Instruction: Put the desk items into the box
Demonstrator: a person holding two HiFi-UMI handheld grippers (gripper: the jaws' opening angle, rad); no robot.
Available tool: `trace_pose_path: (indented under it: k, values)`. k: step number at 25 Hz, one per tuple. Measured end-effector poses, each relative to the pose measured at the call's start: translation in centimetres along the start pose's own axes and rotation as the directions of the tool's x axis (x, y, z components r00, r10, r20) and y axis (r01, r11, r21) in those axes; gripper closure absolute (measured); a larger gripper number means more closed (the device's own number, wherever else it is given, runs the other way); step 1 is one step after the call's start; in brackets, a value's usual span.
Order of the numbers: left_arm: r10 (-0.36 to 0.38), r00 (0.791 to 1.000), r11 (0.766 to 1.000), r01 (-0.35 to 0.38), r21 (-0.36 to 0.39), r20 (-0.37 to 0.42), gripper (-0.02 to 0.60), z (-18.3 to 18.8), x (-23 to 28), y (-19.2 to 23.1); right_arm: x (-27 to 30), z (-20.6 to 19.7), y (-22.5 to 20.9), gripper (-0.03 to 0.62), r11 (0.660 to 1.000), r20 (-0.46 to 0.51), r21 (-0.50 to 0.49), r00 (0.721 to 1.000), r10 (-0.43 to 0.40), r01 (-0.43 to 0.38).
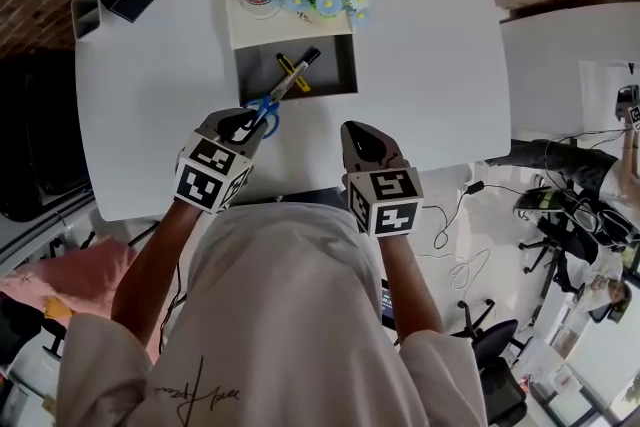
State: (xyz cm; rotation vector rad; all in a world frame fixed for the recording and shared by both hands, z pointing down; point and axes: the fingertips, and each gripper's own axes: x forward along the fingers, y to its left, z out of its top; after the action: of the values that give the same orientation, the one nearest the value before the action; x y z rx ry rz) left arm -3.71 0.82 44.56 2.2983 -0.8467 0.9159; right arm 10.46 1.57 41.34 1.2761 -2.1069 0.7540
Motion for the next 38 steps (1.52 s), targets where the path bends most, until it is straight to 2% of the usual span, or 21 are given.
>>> trace_pose_path:
  k: [13, 22, 29, 38]
  values:
    - [0.004, 1.000, 0.998, -0.003, 0.060, -0.007, 0.500, 1.5, 1.0, 1.8, 0.5, 0.2, -0.5, 0.568, 1.000, -0.014, 0.007, 1.000, -0.004, 0.004]
    - [-0.017, 1.000, 0.997, 0.017, 0.072, -0.012, 0.500, 2.3, 1.9, 2.3, 1.1, 0.4, -1.0, 0.568, 1.000, -0.020, 0.017, 1.000, -0.004, 0.004]
    - [-0.014, 0.999, 0.989, 0.020, 0.147, -0.043, 0.500, 2.8, 2.9, 2.8, 1.4, 0.6, -1.6, 0.568, 0.999, -0.021, 0.031, 1.000, -0.010, 0.011]
    - [-0.041, 0.997, 0.985, 0.050, 0.165, -0.061, 0.500, 3.5, 3.8, 3.1, 2.0, 1.0, -2.5, 0.568, 0.999, -0.030, 0.049, 0.999, -0.013, 0.015]
